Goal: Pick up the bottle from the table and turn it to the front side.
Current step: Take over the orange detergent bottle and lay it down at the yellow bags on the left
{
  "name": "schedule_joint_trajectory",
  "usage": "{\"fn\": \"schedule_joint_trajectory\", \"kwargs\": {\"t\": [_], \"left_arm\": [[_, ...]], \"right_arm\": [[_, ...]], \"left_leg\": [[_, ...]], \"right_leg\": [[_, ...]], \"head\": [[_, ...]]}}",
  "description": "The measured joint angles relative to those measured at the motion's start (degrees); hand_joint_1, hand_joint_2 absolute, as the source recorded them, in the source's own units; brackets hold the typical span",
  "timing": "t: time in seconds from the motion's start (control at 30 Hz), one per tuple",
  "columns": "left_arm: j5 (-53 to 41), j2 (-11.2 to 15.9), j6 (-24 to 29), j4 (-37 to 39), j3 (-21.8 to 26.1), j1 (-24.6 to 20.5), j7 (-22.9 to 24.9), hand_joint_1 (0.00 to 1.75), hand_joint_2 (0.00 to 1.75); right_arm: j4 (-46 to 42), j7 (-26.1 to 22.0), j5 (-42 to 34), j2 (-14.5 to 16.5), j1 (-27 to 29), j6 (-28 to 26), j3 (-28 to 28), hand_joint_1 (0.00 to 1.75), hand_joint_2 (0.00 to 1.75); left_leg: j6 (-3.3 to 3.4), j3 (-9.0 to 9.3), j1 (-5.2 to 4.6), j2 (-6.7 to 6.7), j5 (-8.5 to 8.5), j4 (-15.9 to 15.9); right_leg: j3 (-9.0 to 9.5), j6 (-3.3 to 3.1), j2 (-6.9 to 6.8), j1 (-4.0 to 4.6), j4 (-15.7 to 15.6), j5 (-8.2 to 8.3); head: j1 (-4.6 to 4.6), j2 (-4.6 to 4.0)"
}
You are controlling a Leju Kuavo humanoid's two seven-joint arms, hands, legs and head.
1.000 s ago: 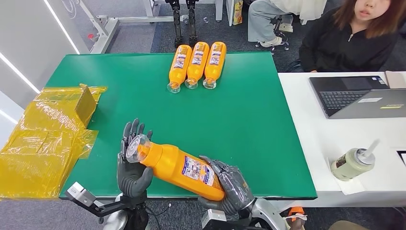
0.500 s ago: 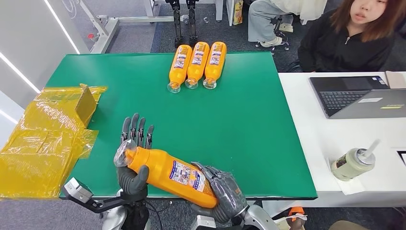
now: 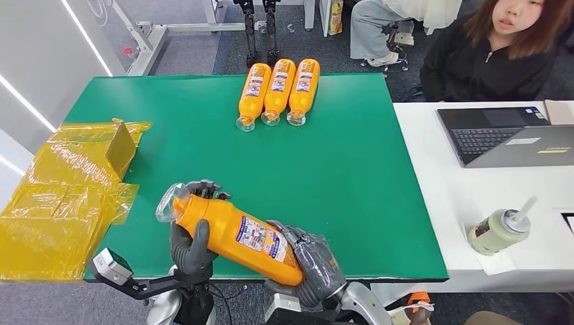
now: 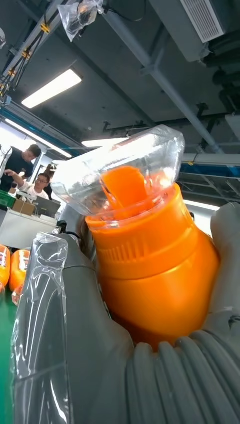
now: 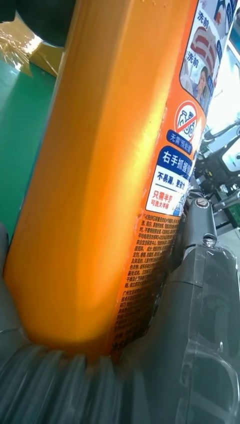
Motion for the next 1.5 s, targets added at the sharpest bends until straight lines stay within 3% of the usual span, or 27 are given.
{"fn": "schedule_joint_trajectory", "kwargs": {"t": [0.23, 0.33, 0.47, 0.5, 0.83, 1.17, 1.47, 1.5], "left_arm": [[0.1, 0.0, 0.3, 0.0, 0.0, 0.0, 0.0, 1.75, 1.75], [0.1, -0.1, 0.6, 0.0, 0.0, -0.1, -0.1, 1.75, 1.75], [0.2, -0.1, 0.7, 0.0, 0.0, -0.1, 0.0, 1.75, 1.75], [0.2, -0.1, 0.7, 0.0, 0.0, -0.1, 0.0, 1.75, 1.75], [3.1, -0.2, -1.4, 0.1, 0.0, -0.7, 2.6, 1.75, 1.75], [7.9, 0.2, -2.6, 0.8, 1.1, -2.0, 2.7, 1.75, 1.75], [-7.2, 2.4, 9.7, -4.7, 7.4, -5.3, -1.6, 1.74, 1.75], [-8.9, 2.7, 10.8, -5.7, 8.1, -5.6, -1.7, 1.68, 1.75]], "right_arm": [[0.0, 0.3, 1.0, 0.6, 0.0, 0.6, -0.3, 1.67, 1.75], [0.0, 0.4, 1.3, 0.9, 0.0, 0.8, -0.5, 1.52, 1.75], [-0.2, 0.4, 1.9, 1.2, 0.2, 0.9, -0.9, 0.09, 1.75], [-0.2, 0.4, 1.9, 1.2, 0.2, 1.0, -0.9, 0.0, 1.75], [-2.5, -0.5, 2.9, 2.3, 0.9, 1.0, -1.0, 0.0, 1.75], [-3.8, -3.9, 0.2, 2.2, 3.0, -2.4, -1.0, 0.0, 1.75], [-3.8, -4.8, -0.2, 1.6, 4.5, -5.0, -0.8, 0.0, 1.75], [-3.8, -4.7, -0.3, 1.4, 4.6, -5.2, -0.7, 0.0, 1.75]], "left_leg": [[0.0, 0.0, 0.0, 0.0, 0.0, 0.0], [0.0, 0.0, 0.0, 0.0, 0.0, 0.0], [0.0, 0.0, 0.0, 0.0, 0.0, 0.0], [0.0, 0.0, 0.0, 0.0, 0.0, 0.0], [0.0, 0.0, 0.0, 0.0, 0.0, 0.0], [0.0, 0.0, 0.0, 0.0, 0.0, 0.0], [-0.04, 0.01, 0.02, 0.0, 0.03, 0.0], [-0.04, 0.01, 0.02, 0.0, 0.03, 0.0]], "right_leg": [[0.0, 0.0, 0.0, 0.0, 0.0, 0.0], [0.0, 0.0, 0.0, 0.0, 0.0, 0.0], [0.0, 0.0, 0.0, 0.0, 0.0, 0.0], [0.0, 0.0, 0.0, 0.0, 0.0, 0.0], [-0.01, 0.0, 0.0, 0.0, 0.0, 0.0], [-0.01, 0.0, 0.0, 0.0, 0.0, 0.0], [-0.01, -0.03, 0.0, 0.01, 0.0, 0.02], [-0.01, -0.03, 0.0, 0.01, 0.0, 0.02]], "head": [[0.0, 0.0], [-0.01, 0.0], [-0.01, 0.0], [-0.01, 0.0], [0.0, 0.0], [-0.01, 0.0], [-0.01, 0.0], [-0.01, 0.0]]}}
